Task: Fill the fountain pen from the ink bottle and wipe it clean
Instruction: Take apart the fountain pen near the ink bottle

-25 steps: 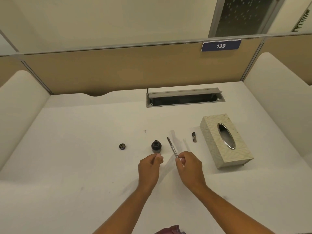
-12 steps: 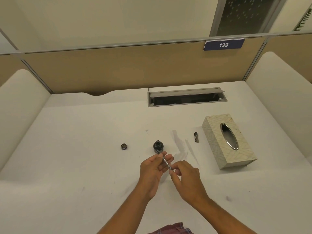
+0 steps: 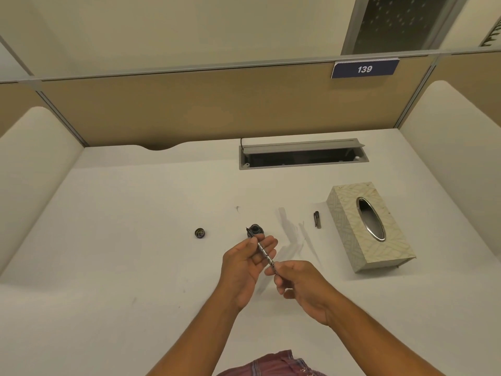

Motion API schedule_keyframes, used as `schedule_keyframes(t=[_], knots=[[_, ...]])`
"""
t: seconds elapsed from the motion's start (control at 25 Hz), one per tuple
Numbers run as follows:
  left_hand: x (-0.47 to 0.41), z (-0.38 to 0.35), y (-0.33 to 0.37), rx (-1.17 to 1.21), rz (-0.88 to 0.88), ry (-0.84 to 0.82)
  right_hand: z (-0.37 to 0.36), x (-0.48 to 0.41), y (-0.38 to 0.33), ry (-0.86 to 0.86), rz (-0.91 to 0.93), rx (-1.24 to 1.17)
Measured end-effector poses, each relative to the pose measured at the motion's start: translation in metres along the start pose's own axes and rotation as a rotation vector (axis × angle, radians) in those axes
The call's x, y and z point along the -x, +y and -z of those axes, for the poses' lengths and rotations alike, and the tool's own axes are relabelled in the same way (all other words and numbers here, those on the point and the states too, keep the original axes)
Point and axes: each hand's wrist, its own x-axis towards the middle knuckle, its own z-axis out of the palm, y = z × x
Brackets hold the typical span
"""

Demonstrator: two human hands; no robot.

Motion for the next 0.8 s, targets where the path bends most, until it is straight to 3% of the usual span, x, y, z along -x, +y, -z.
schedule_keyframes(t=[0.48, 0.8], knots=[[-0.009, -0.014, 0.004, -0.015, -0.026, 0.117, -0.014, -0.005, -0.006, 0.367, 0.328, 0.378], [-0.011, -0.013, 0.007, -0.004, -0.008, 0.098, 0.002, -0.003, -0.014, 0.128, 0.068, 0.089]])
